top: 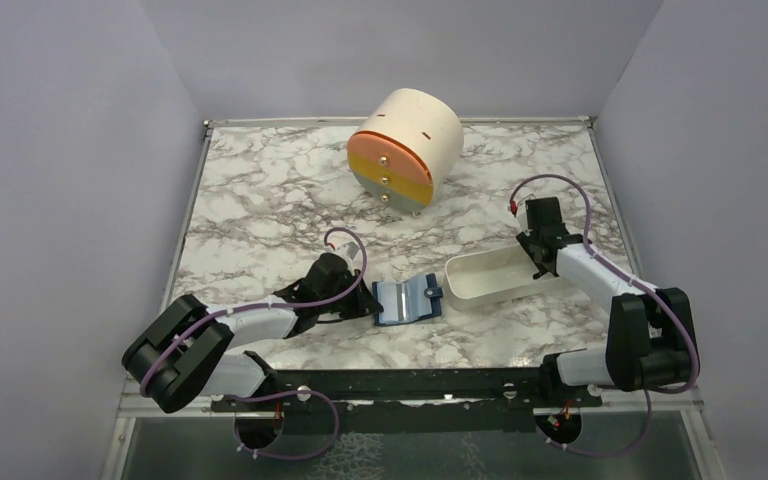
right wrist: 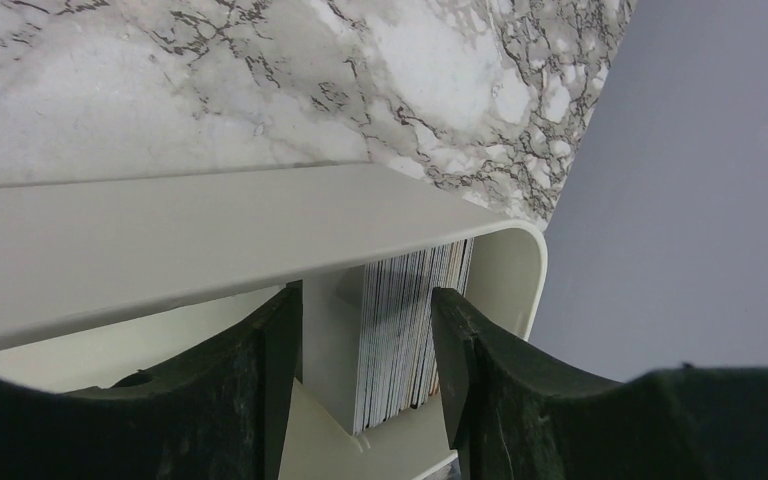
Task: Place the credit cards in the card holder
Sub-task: Pick up the credit card from the storage box.
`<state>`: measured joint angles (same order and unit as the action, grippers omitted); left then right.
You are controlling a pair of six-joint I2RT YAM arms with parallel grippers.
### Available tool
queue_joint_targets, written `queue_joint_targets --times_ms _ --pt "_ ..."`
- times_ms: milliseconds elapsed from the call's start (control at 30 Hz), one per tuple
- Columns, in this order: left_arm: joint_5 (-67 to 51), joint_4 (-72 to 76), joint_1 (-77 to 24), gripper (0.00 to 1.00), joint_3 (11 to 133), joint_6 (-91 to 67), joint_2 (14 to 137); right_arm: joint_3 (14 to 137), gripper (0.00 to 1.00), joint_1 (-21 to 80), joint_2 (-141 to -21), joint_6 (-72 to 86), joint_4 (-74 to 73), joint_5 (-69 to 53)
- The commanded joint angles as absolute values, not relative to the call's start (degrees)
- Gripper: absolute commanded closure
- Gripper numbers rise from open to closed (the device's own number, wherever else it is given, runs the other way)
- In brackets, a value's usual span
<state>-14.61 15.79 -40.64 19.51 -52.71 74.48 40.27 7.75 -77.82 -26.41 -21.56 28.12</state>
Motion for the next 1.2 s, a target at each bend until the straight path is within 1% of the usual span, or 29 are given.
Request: queue_joint_targets --times_ms 0,333,533,767,867,1000,1067,1167 --pt "-15.81 15.30 -41.04 1.00 20.22 -51.06 74.51 39.41 0.51 7.34 -77.96 -27.38 -18.17 31.32" --pt "-15.72 15.22 -41.05 1.00 19.96 -50.79 74.08 39.55 0.68 7.38 -76.02 -28.33 -17.30 32.84" --pt "-15.64 15.06 -41.04 1.00 19.95 -50.71 74.00 39.80 0.75 7.38 -75.12 -28.48 -17.40 32.40" --pt "-15.47 14.64 -41.04 1.00 20.02 -50.54 73.59 40.87 0.93 7.36 -75.06 -27.70 -18.98 29.41" --pt "-15.30 14.40 -41.07 1.00 20.03 -50.43 73.33 42.82 0.99 7.32 -74.82 -26.26 -22.16 25.48" --pt "-14.97 13.98 -41.05 1.00 20.18 -50.45 73.05 46.42 0.99 7.38 -74.00 -23.65 -27.24 16.45" --pt "-14.59 13.52 -41.05 0.98 20.31 -50.45 72.83 47.84 0.99 7.38 -73.47 -22.53 -29.01 12.68" --pt "-14.02 12.70 -41.07 0.94 20.31 -50.45 72.16 50.47 0.99 7.47 -72.88 -21.13 -31.71 10.44"
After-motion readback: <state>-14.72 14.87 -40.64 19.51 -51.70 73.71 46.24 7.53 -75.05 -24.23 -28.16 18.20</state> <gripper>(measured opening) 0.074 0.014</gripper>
